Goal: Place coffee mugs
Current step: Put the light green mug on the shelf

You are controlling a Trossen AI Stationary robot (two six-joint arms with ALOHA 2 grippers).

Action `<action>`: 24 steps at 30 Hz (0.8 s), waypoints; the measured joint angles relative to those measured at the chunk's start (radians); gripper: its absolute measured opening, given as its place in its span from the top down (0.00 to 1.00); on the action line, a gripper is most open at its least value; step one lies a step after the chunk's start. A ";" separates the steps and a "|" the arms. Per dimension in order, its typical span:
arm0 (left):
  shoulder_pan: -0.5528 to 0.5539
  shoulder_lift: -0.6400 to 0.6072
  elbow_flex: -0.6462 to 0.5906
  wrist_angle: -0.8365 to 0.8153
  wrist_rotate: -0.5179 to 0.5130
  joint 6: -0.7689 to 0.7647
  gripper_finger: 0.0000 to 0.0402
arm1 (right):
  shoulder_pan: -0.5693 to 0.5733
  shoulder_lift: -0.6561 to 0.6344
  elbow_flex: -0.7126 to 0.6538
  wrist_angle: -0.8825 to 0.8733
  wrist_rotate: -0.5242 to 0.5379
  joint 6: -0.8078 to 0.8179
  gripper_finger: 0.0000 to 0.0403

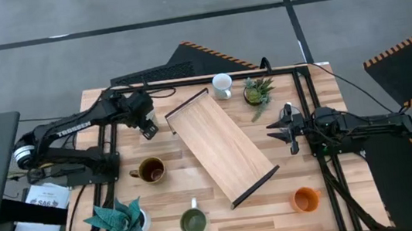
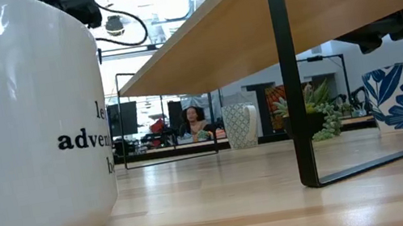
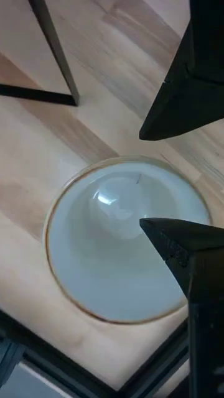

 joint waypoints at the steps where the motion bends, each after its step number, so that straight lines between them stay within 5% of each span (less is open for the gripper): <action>1: 0.005 0.010 0.000 0.001 -0.001 0.010 0.50 | 0.000 0.000 0.000 0.000 0.000 0.000 0.62; 10: 0.030 0.100 0.000 0.001 0.001 0.054 0.53 | 0.000 0.000 0.000 0.000 0.000 0.000 0.62; 13: 0.030 0.113 0.000 0.000 0.000 0.060 0.63 | 0.000 0.000 0.000 0.000 0.000 0.000 0.62; 18: 0.030 0.088 0.000 -0.010 -0.019 0.074 0.94 | 0.000 0.000 0.000 0.000 0.000 0.000 0.62; 24: 0.017 0.012 0.079 -0.127 -0.042 0.062 0.98 | 0.000 0.000 0.000 0.000 0.000 0.000 0.62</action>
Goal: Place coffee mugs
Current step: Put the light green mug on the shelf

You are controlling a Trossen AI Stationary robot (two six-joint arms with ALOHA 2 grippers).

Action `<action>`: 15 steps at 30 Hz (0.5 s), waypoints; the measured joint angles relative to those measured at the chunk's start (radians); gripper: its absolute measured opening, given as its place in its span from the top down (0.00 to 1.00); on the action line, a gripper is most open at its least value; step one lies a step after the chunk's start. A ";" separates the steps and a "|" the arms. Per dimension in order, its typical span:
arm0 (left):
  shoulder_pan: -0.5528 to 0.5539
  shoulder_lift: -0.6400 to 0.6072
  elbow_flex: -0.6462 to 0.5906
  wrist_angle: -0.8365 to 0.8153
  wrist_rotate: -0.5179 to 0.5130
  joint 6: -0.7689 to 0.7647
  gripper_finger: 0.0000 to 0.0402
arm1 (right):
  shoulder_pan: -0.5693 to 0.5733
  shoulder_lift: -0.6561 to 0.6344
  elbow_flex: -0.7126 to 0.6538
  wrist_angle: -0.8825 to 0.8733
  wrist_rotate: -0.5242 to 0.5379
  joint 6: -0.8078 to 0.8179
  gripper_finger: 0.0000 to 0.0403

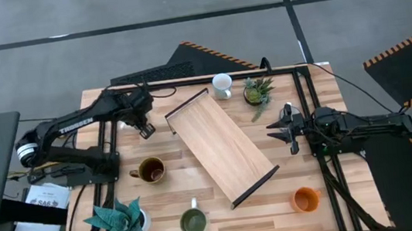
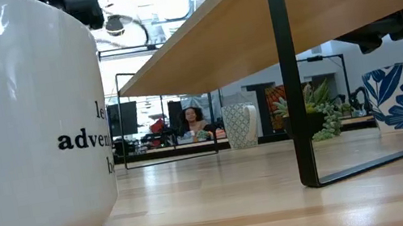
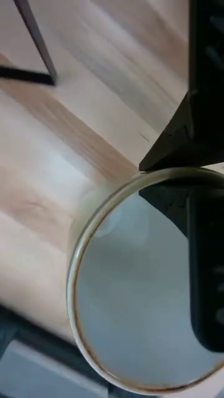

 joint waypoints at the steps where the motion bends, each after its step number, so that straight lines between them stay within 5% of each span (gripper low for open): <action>1: -0.007 -0.014 0.029 -0.025 -0.002 -0.006 0.98 | 0.000 0.000 0.000 0.000 0.000 0.000 0.62; 8: -0.137 -0.047 0.357 -0.159 -0.107 -0.033 0.99 | 0.000 0.000 0.000 0.000 0.000 0.000 0.62; 15: -0.404 0.115 0.638 -0.185 -0.093 -0.003 0.99 | 0.000 0.000 0.000 0.000 0.000 0.000 0.62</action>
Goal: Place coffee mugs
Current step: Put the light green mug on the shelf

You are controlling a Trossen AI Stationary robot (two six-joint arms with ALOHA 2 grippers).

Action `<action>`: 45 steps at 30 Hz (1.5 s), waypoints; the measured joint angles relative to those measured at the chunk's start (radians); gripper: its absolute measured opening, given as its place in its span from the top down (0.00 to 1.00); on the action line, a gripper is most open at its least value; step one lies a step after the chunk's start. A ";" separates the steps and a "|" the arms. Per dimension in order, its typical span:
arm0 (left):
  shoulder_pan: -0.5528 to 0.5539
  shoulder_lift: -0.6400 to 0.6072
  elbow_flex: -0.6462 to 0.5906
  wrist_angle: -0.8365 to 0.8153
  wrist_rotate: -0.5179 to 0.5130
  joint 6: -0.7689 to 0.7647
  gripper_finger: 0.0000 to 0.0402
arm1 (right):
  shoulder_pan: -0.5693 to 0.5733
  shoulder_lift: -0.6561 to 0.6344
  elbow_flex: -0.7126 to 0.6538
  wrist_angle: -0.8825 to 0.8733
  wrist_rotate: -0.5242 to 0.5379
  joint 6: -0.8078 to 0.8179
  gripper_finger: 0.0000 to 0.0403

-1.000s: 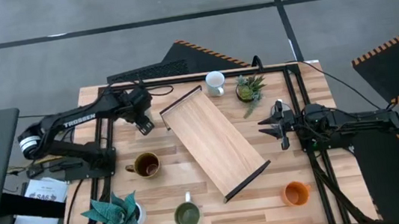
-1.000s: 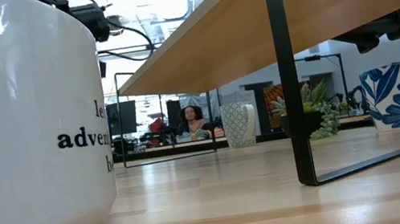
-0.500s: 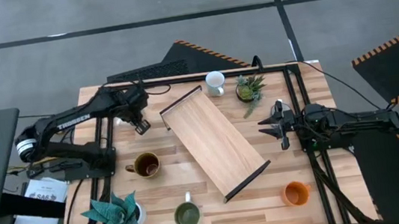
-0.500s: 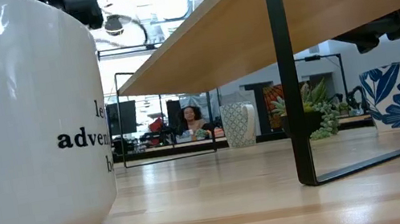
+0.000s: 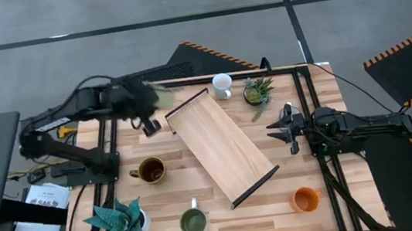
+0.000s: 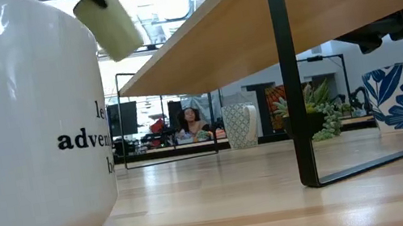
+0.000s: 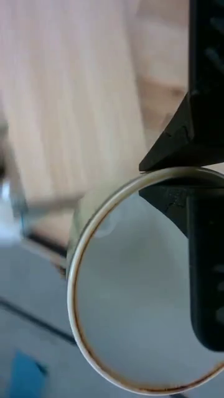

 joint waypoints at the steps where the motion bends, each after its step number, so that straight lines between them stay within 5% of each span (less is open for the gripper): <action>1: -0.040 0.035 0.029 -0.016 0.004 0.007 0.99 | 0.000 0.000 0.000 0.000 0.000 0.000 0.62; 9: -0.271 0.349 0.246 -0.133 -0.029 0.125 0.98 | 0.000 0.000 0.000 0.000 0.000 0.000 0.62; 16: -0.272 0.511 0.402 -0.281 -0.094 0.158 0.98 | 0.000 0.000 0.000 0.006 0.000 0.000 0.62; 30: -0.076 0.523 0.419 -0.315 0.133 0.205 0.98 | 0.000 0.000 0.000 0.017 0.000 0.000 0.62; 45: -0.040 0.523 0.420 -0.313 0.147 0.208 0.88 | 0.000 0.000 0.000 0.019 0.000 0.000 0.62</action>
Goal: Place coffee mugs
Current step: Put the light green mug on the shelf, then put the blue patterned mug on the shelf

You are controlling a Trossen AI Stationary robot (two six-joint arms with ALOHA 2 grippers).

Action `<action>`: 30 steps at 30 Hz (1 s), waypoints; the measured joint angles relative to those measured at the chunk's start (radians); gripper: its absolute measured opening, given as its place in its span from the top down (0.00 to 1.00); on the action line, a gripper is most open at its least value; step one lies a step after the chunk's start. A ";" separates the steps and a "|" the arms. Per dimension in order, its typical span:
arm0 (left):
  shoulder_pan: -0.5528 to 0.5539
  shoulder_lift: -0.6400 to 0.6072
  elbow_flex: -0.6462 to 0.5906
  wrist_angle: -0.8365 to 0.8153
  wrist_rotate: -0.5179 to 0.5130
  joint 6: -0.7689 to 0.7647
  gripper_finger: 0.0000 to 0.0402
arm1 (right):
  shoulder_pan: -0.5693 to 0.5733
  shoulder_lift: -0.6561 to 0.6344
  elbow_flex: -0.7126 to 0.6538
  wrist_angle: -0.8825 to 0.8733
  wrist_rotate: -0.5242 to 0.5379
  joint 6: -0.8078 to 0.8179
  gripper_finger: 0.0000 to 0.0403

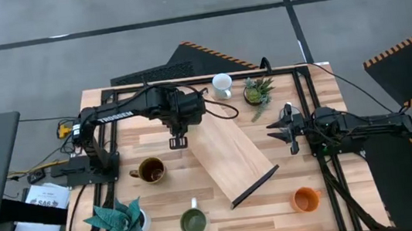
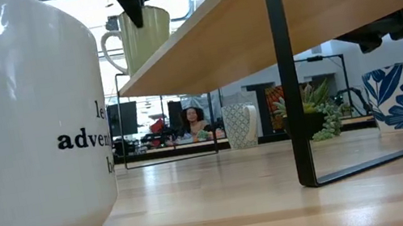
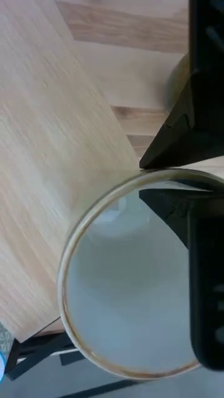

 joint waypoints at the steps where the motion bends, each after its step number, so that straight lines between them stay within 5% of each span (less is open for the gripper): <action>1: 0.000 0.000 0.000 -0.002 0.000 0.000 0.87 | 0.000 0.000 0.000 0.000 0.000 0.000 0.62; 10: 0.000 0.002 0.017 -0.005 -0.002 0.001 0.74 | 0.000 0.000 0.000 0.000 0.000 0.000 0.62; 19: 0.000 0.002 0.207 -0.033 -0.082 -0.001 0.59 | 0.000 0.000 0.000 0.001 0.000 0.000 0.62; 25: 0.000 -0.026 0.328 -0.054 -0.133 -0.081 0.57 | 0.000 0.000 0.000 0.001 0.000 0.000 0.62; 30: -0.019 -0.165 0.251 0.055 -0.216 -0.139 0.59 | 0.000 0.000 0.000 0.000 0.000 0.000 0.62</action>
